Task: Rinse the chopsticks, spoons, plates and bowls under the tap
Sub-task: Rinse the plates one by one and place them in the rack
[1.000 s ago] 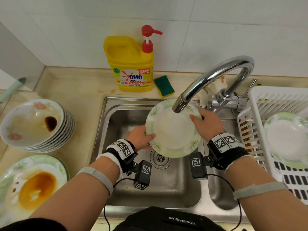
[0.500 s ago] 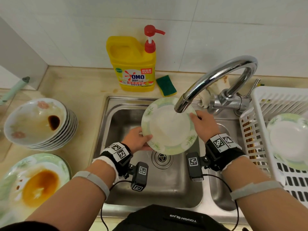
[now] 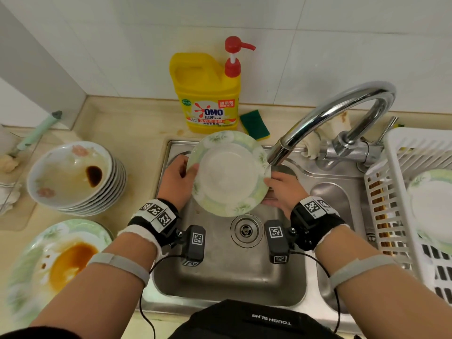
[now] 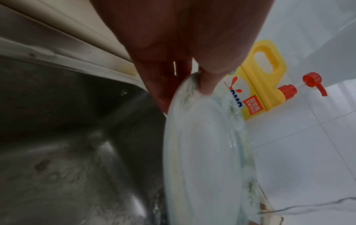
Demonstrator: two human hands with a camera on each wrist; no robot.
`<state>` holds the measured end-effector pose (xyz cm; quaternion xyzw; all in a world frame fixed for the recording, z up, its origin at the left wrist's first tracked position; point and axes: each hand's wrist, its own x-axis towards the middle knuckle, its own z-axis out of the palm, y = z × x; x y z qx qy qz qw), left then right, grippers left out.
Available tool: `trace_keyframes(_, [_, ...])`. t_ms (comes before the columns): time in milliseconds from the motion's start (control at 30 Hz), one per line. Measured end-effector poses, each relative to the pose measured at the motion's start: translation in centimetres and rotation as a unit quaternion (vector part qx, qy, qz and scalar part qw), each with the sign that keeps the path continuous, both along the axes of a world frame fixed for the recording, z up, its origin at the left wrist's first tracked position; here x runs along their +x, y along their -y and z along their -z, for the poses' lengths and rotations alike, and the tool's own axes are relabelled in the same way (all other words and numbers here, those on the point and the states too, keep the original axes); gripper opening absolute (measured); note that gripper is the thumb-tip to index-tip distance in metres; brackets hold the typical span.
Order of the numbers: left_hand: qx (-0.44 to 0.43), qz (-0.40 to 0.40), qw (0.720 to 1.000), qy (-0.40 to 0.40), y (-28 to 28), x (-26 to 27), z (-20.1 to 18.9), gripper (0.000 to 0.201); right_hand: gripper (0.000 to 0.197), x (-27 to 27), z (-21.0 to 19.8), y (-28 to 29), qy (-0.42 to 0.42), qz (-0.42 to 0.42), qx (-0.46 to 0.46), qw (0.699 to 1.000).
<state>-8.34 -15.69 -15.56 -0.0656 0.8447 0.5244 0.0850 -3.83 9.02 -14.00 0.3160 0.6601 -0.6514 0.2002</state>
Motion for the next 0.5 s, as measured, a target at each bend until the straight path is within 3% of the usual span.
trace_keyframes(167, [-0.016, 0.041, 0.997, 0.067, 0.0, -0.3, 1.0, 0.015, 0.025, 0.2, -0.6, -0.8, 0.004, 0.011, 0.02, 1.0])
trace_keyframes(367, [0.064, 0.079, 0.973, 0.208, -2.6, 1.4, 2.1, 0.023, 0.022, 0.2, -1.7, -3.3, -0.01, 0.004, 0.113, 0.993])
trace_keyframes(500, [0.09, 0.104, 0.953, 0.269, -4.4, 2.4, 3.0, 0.02, 0.048, 0.2, -1.8, -4.9, -0.068, -0.053, 0.256, 0.963])
